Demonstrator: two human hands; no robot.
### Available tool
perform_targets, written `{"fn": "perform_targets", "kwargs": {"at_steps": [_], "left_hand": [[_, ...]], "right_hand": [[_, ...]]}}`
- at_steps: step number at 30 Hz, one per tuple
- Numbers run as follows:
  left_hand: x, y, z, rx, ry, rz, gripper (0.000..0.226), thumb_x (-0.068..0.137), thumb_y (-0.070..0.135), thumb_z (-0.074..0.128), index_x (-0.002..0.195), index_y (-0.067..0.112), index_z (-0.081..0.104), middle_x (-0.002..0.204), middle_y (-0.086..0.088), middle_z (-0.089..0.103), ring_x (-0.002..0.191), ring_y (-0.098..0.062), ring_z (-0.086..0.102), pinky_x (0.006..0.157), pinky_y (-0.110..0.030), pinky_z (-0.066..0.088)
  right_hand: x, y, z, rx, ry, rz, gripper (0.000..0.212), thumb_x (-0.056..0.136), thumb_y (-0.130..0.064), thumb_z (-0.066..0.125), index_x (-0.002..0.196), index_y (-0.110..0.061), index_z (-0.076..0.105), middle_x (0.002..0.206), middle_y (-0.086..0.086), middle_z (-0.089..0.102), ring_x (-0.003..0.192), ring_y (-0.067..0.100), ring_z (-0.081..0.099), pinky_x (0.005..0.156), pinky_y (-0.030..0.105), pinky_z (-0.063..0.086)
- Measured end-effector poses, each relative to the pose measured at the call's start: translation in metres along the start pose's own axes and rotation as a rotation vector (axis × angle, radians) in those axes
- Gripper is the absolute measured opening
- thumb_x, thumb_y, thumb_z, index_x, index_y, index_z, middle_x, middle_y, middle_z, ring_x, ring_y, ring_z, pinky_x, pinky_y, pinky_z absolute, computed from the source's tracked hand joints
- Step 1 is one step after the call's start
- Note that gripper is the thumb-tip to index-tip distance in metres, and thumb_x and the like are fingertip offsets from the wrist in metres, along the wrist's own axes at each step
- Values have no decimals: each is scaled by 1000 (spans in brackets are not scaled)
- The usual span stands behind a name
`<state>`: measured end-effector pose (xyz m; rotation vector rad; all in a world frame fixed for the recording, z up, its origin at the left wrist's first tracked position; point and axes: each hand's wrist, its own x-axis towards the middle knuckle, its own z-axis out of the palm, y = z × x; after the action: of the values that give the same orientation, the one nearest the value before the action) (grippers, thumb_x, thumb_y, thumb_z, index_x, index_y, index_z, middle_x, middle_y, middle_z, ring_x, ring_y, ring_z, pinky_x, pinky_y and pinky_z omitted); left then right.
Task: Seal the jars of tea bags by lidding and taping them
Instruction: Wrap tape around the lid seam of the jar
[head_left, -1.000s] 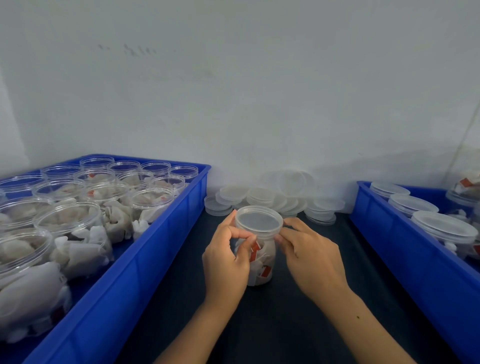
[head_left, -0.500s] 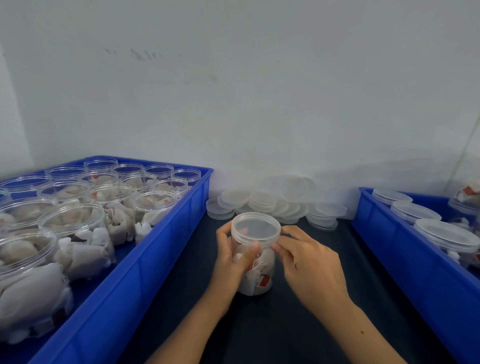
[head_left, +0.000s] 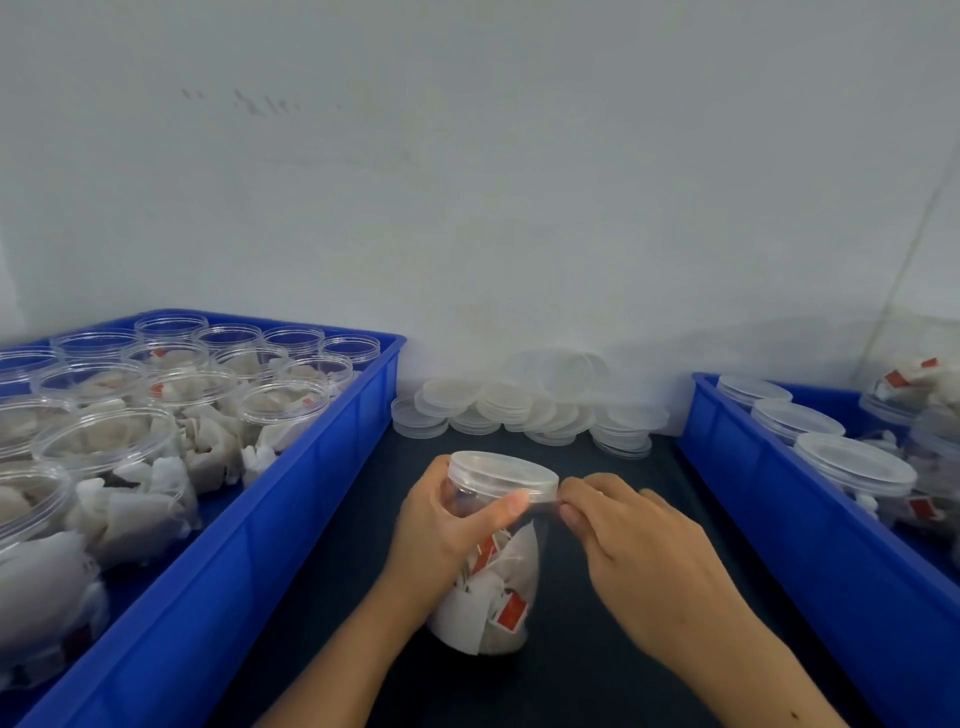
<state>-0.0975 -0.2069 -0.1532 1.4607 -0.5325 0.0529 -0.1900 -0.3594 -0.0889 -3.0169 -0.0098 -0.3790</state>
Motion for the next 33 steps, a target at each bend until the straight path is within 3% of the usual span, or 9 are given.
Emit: {"fn": "perform_targets", "kwargs": {"at_steps": [6, 10, 17, 20, 23, 25, 29, 31, 33], "left_hand": [[2, 1, -2, -8, -66, -36, 70, 55, 57, 75, 112, 19, 63, 104, 4, 73, 98, -12, 69, 77, -23, 55], [1, 0, -3, -38, -86, -74, 67, 55, 59, 73, 111, 22, 63, 102, 5, 73, 96, -11, 70, 73, -22, 54], [1, -1, -4, -82, -126, -79, 70, 56, 56, 74, 114, 21, 61, 105, 4, 73, 99, -12, 69, 75, -22, 55], [1, 0, -6, -94, -149, -91, 69, 57, 54, 73, 116, 20, 60, 106, 5, 73, 100, -12, 69, 76, -19, 54], [0, 0, -8, -119, -189, -119, 69, 60, 56, 70, 118, 20, 59, 109, 3, 73, 102, -14, 68, 77, -20, 54], [0, 0, -9, -128, -214, -140, 64, 65, 60, 68, 116, 23, 59, 106, 5, 73, 100, -12, 69, 75, -18, 54], [2, -3, -9, -75, -183, -178, 66, 69, 71, 50, 113, 23, 62, 103, 4, 74, 97, -13, 70, 74, -19, 55], [1, -2, -6, -60, -137, -169, 63, 83, 69, 45, 113, 17, 64, 107, -7, 72, 99, -21, 69, 80, -27, 57], [2, -3, -2, 71, 15, -92, 58, 84, 67, 40, 110, 21, 64, 112, -6, 68, 95, -15, 68, 78, -26, 57]], "right_hand": [[6, 11, 4, 96, -82, 44, 28, 102, -44, 18, 115, -40, 43, 99, -9, 46, 75, 7, 52, 70, 23, 48], [12, 13, 4, 105, -93, 44, 32, 102, -47, 19, 116, -40, 46, 99, -8, 45, 79, 8, 52, 76, 28, 51], [20, 15, 0, 151, -178, 28, 34, 103, -45, 24, 113, -37, 56, 96, -7, 46, 83, 10, 54, 79, 27, 47], [23, 19, -1, 224, -234, 28, 33, 102, -47, 28, 124, -40, 51, 105, -6, 48, 94, 12, 54, 88, 29, 45], [27, 26, -2, 421, -293, 29, 51, 98, -51, 38, 146, -49, 23, 126, 1, 48, 111, 16, 53, 103, 35, 40], [27, 27, -3, 485, -310, -39, 54, 99, -44, 40, 142, -63, 11, 120, 0, 50, 106, 13, 55, 103, 34, 40], [28, 26, -1, 557, -329, -84, 49, 103, -34, 37, 139, -64, 21, 137, -12, 48, 117, 3, 50, 103, 22, 38], [29, 25, 2, 548, -303, -93, 48, 104, -33, 35, 138, -64, 23, 124, -18, 55, 86, -9, 54, 80, 10, 39], [31, 23, 3, 526, -235, -79, 45, 104, -32, 34, 138, -62, 28, 108, -17, 60, 63, -6, 48, 67, 10, 37]]}}
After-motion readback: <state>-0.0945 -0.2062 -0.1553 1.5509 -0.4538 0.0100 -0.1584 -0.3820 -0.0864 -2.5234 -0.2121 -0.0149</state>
